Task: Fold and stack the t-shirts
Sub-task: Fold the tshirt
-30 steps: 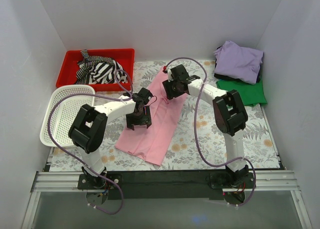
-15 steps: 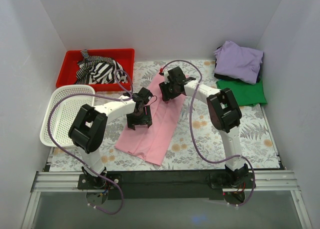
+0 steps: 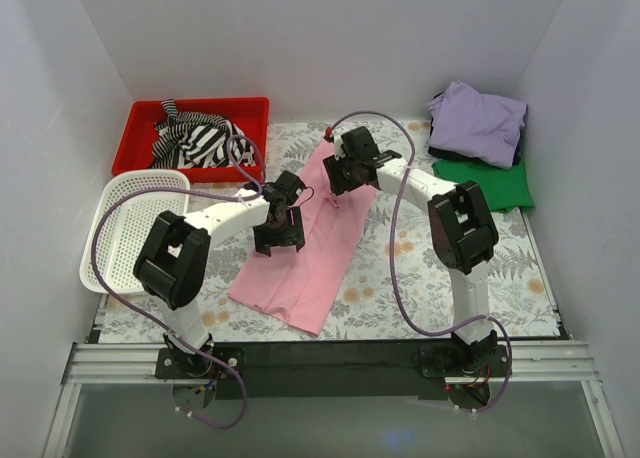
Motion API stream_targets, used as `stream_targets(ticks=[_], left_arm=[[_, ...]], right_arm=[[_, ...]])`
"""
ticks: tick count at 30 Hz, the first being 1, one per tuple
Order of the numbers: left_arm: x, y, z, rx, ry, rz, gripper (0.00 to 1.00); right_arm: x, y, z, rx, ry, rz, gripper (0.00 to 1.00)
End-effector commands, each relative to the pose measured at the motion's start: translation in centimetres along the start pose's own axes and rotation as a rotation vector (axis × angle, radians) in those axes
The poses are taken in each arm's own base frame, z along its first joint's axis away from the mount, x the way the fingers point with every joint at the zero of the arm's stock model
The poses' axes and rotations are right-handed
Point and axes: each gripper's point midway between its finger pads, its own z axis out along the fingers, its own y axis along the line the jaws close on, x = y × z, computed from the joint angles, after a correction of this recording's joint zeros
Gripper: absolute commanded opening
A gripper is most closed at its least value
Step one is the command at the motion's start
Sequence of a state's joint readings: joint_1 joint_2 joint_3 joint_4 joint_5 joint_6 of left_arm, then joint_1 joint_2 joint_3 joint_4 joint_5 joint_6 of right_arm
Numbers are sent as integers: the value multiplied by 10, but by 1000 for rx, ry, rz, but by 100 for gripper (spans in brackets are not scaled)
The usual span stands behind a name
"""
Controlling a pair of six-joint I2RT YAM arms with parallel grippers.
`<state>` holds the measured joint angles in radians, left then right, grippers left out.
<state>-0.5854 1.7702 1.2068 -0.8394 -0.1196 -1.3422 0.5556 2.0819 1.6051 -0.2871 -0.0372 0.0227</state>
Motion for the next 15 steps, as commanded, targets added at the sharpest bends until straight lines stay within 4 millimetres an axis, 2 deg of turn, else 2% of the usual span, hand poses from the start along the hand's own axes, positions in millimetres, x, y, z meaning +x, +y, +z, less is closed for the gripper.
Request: stream_targets(ticks=[1, 5, 10, 11, 15], left_arm=[[-21, -5, -32, 46, -95, -13, 68], [-23, -3, -36, 42, -110, -15, 68], [-19, 1, -31, 25, -99, -18, 68], [-18, 1, -30, 26, -98, -20, 68], [-19, -1, -28, 25, -96, -18, 68]], right_arm=[[-18, -15, -3, 66, -40, 0, 57], [-7, -20, 18, 77, -4, 3, 57], [-3, -15, 23, 52, 12, 8, 56], [-2, -7, 23, 12, 15, 10, 56], [7, -3, 21, 16, 32, -6, 56]])
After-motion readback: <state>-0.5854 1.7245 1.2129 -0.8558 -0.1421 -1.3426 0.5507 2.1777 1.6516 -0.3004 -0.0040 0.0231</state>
